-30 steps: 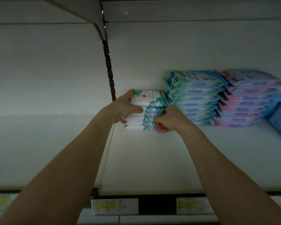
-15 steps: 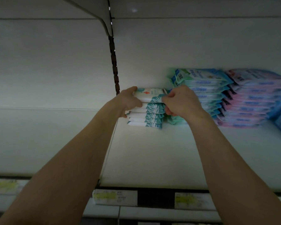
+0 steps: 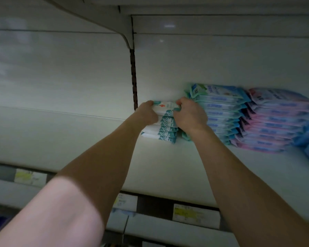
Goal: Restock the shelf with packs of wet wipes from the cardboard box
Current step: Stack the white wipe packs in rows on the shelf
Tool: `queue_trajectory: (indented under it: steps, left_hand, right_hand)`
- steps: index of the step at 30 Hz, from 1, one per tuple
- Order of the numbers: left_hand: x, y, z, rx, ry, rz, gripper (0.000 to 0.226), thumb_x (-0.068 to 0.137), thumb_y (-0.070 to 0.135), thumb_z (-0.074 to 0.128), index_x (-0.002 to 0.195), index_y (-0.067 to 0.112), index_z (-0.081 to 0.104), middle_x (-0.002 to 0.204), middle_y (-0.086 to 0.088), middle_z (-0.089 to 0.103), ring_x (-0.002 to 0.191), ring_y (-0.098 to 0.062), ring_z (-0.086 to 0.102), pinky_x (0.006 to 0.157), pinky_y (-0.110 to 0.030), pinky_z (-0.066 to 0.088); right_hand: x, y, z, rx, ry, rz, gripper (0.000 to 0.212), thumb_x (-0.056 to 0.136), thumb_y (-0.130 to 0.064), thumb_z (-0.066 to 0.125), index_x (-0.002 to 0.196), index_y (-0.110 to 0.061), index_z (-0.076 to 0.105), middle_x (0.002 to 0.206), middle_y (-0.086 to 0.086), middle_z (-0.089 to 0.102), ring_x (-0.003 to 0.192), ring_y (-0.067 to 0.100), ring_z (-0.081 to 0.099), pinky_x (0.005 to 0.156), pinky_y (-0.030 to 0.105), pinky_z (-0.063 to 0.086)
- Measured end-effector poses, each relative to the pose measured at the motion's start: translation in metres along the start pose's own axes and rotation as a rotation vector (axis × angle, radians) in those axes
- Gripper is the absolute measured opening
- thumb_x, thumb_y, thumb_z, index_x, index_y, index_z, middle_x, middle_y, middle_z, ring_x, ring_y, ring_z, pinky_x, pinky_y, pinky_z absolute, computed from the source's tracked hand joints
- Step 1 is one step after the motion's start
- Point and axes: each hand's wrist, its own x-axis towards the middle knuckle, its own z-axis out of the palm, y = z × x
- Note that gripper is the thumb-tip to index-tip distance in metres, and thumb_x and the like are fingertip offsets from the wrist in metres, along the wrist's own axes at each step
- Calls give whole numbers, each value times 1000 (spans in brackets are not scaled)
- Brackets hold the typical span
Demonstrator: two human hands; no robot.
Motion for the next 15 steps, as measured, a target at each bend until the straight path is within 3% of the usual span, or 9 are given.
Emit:
queue_trajectory:
  steps: [3,9,15]
  left_hand:
    - [-3,1,1,74,3,12,68,90,-1,52,151,14,26,144,-15,38,126,-32,47,103,-36,43]
    - [0,-3,7,112,55,-6,66,91,2,51,150,18,28,143,-13,41,126,-31,46,104,-35,42]
    - [-1,-4,6,151,98,-28,60,89,8,56,145,14,34,141,-14,44,129,-31,42,108,-40,39]
  right_hand:
    - [-1,10,-3,-152,-44,-17,27,95,-20,48,118,-14,60,117,10,63,107,29,59,71,27,36]
    - [-3,12,0,-140,-97,-35,19,95,-16,50,106,-6,62,108,13,65,99,30,61,67,27,34]
    - [-5,-2,-8,-222,-71,-66,22,93,-21,52,111,-12,60,112,7,63,103,27,59,69,27,33]
